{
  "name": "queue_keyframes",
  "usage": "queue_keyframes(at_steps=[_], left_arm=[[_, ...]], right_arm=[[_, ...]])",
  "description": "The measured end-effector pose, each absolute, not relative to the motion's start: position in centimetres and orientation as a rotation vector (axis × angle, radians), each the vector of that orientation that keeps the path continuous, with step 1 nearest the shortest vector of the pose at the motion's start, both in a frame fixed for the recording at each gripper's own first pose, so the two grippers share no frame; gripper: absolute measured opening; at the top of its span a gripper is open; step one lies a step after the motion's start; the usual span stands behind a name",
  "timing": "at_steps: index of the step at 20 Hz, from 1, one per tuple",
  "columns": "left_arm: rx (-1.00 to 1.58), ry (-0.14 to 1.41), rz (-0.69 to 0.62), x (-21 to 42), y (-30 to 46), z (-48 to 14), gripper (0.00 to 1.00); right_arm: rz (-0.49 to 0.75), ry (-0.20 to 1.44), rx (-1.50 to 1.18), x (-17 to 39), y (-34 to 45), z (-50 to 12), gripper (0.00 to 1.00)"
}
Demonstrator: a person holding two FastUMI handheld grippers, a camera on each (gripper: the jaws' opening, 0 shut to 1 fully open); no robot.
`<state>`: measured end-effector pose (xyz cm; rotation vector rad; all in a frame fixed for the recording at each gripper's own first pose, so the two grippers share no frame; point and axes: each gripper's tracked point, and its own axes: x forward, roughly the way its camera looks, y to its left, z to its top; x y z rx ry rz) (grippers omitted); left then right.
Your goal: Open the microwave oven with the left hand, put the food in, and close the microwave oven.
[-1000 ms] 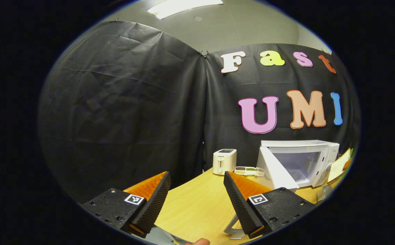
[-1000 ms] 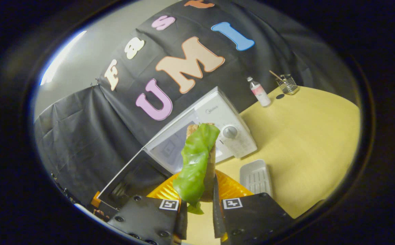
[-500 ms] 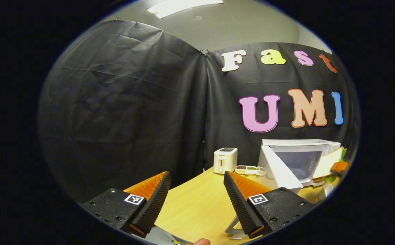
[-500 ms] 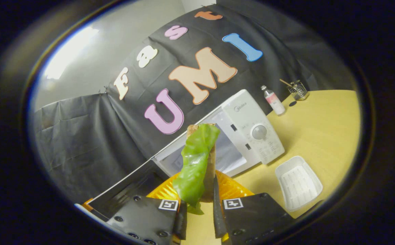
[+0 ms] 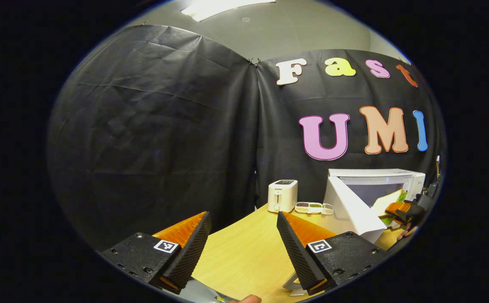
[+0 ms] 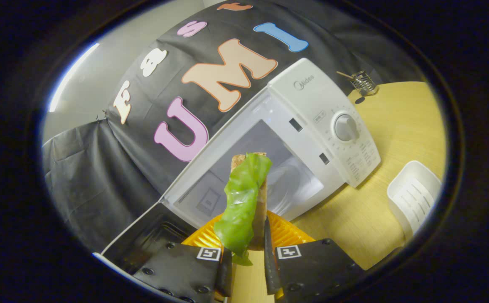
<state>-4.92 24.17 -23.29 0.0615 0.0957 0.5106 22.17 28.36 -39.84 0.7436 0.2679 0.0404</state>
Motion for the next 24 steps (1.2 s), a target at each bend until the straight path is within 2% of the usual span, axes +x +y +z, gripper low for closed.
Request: queue_keyframes(at_steps=[1, 3, 5, 10, 11, 12, 15, 16, 18, 19, 20, 21, 24], left_arm=[[0.045, 0.09, 0.528, -5.0, 24.4, -23.2, 0.96], [0.059, 0.096, 0.496, -5.1, 23.6, -23.2, 0.96], [0.079, 0.093, 0.527, -5.3, 24.5, -23.0, 0.95], [0.06, 0.105, 0.503, -4.7, 23.8, -23.4, 0.95], [0.054, 0.106, 0.5, -4.6, 23.7, -23.5, 0.92], [0.05, 0.106, 0.496, -4.5, 23.6, -23.6, 0.95], [0.053, 0.112, 0.508, -4.5, 24.0, -23.9, 0.92], [0.056, 0.113, 0.511, -4.5, 24.1, -23.9, 0.95], [0.059, 0.116, 0.517, -4.5, 24.3, -24.0, 0.95], [0.058, 0.117, 0.518, -4.5, 24.3, -23.9, 0.95], [0.056, 0.118, 0.516, -4.4, 24.2, -24.0, 0.95], [0.053, 0.119, 0.514, -4.4, 24.1, -24.1, 0.95], [0.049, 0.111, 0.504, -4.4, 23.8, -23.9, 0.95]], right_arm=[[0.035, 0.264, 0.736, 23.3, 28.6, -40.2, 0.34], [0.051, 0.283, 0.729, 25.0, 29.6, -41.1, 0.34], [0.082, 0.277, 0.703, 26.2, 31.0, -40.9, 0.34], [0.069, 0.257, 0.681, 30.0, 32.0, -40.3, 0.34], [0.06, 0.263, 0.672, 30.6, 32.2, -40.7, 0.26], [0.054, 0.274, 0.66, 31.0, 32.2, -41.2, 0.26], [0.041, 0.295, 0.635, 32.0, 32.1, -42.5, 0.26], [0.034, 0.293, 0.629, 32.4, 31.9, -42.5, 0.26], [0.005, 0.314, 0.559, 32.8, 31.3, -43.4, 0.39], [0.004, 0.325, 0.535, 32.8, 31.4, -43.4, 0.32], [-0.008, 0.335, 0.51, 33.2, 31.4, -43.3, 0.32], [-0.034, 0.333, 0.476, 33.2, 30.7, -43.3, 0.43], [-0.071, 0.324, 0.361, 34.1, 29.1, -43.7, 0.6]])
